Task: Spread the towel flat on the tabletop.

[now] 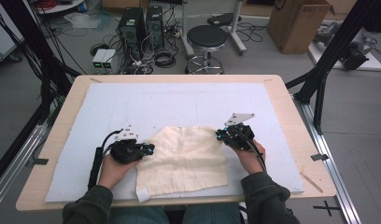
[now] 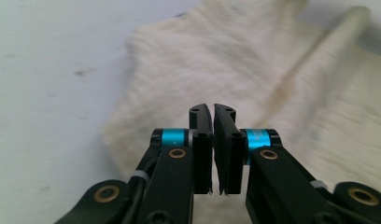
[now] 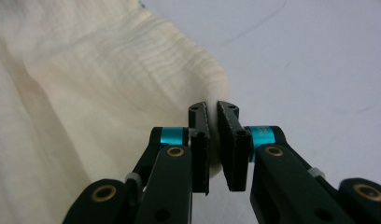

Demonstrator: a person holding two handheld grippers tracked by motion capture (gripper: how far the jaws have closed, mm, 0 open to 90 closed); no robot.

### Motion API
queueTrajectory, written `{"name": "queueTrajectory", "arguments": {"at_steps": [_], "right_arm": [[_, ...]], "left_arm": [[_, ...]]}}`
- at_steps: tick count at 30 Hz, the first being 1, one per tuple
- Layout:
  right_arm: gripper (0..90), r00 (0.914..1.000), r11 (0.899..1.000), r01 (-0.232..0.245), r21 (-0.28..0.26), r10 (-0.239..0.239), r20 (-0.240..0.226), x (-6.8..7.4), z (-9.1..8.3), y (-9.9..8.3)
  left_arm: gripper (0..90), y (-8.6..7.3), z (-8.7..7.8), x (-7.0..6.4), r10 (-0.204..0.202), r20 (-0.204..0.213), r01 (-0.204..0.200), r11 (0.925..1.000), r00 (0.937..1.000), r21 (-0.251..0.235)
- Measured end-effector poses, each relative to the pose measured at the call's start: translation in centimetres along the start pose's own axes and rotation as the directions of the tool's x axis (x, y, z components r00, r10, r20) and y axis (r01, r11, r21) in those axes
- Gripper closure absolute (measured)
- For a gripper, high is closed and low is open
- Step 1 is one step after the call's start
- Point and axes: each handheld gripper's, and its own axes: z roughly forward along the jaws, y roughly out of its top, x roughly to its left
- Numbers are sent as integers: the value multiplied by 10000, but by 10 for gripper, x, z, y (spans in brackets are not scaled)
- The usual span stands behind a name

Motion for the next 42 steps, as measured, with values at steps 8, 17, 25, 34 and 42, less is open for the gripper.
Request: {"name": "queueTrajectory", "arguments": {"at_steps": [8,17,25,34,42], "right_arm": [[837,9976,9977,-321,592,356,-590,-6,8,-11],[838,9968,9981,-358,508,393,-689,-9,8,-12],[839,9941,9981,-564,243,584,-912,-14,8,-13],[840,9943,9968,-682,-420,645,-855,-16,-5,-11],[840,9960,9981,-592,-179,579,-687,-13,-14,-18]], "left_arm": [[664,7,2,-3,69,113,-68,9999,9999,-135],[550,30,4,33,-778,-1419,707,9960,9868,-544],[807,32,24,43,-724,-1212,796,9953,9900,558],[877,48,8,21,-845,-1663,714,9940,9824,-828],[818,39,43,-13,45,172,-77,9824,9998,1866]]}}
